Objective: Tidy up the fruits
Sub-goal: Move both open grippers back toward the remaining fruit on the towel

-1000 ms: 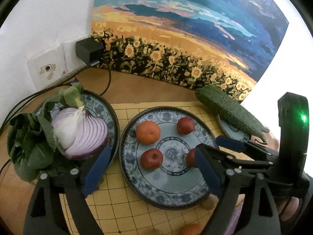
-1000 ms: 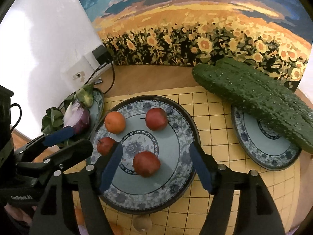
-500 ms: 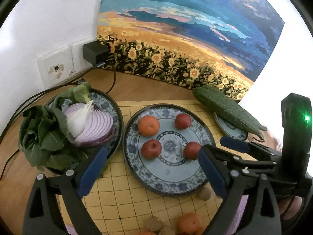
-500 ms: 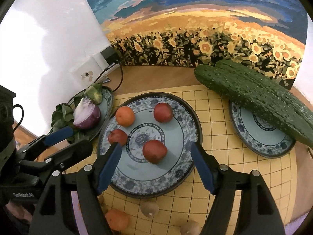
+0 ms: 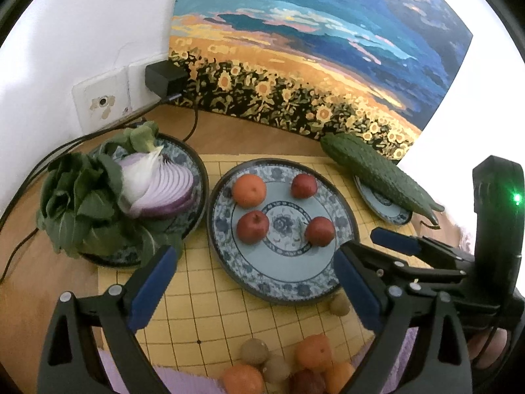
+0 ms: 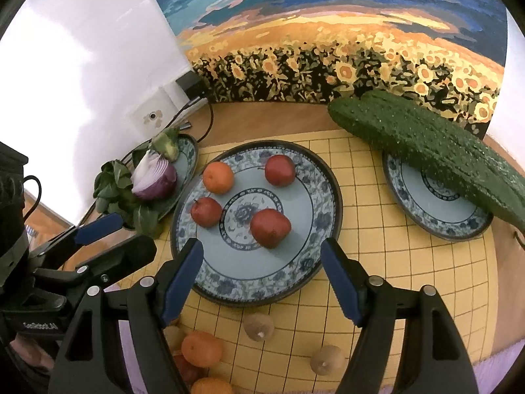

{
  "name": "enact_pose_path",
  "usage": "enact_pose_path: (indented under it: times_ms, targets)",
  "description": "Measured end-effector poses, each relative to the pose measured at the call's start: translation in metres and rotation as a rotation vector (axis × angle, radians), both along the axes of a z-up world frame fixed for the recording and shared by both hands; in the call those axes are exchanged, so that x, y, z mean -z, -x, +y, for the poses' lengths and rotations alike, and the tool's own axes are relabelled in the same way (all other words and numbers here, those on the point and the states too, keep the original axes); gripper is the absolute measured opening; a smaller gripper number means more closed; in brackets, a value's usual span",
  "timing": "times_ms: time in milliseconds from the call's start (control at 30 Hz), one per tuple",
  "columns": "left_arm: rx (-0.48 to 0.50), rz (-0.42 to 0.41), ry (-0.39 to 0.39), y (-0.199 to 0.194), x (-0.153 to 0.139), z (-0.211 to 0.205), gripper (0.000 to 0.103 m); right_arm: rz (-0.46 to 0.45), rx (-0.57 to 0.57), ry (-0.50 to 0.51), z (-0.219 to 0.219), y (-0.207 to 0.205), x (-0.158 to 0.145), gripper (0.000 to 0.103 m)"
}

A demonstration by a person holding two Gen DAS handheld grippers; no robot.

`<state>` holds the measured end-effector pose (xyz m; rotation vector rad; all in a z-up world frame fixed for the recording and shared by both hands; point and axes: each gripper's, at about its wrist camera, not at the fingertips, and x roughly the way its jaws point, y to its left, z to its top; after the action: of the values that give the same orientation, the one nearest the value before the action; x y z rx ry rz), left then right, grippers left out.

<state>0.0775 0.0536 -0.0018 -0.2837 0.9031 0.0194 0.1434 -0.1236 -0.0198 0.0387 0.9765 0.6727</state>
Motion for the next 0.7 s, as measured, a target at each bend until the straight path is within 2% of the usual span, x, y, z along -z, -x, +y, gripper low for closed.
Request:
enact_pose_path:
  times_ms: [700]
  targets:
    - [-0.006,0.019,0.005,0.024,0.007,-0.008,0.099,0.036,0.006,0.009,-0.009,0.023,0.012,0.076]
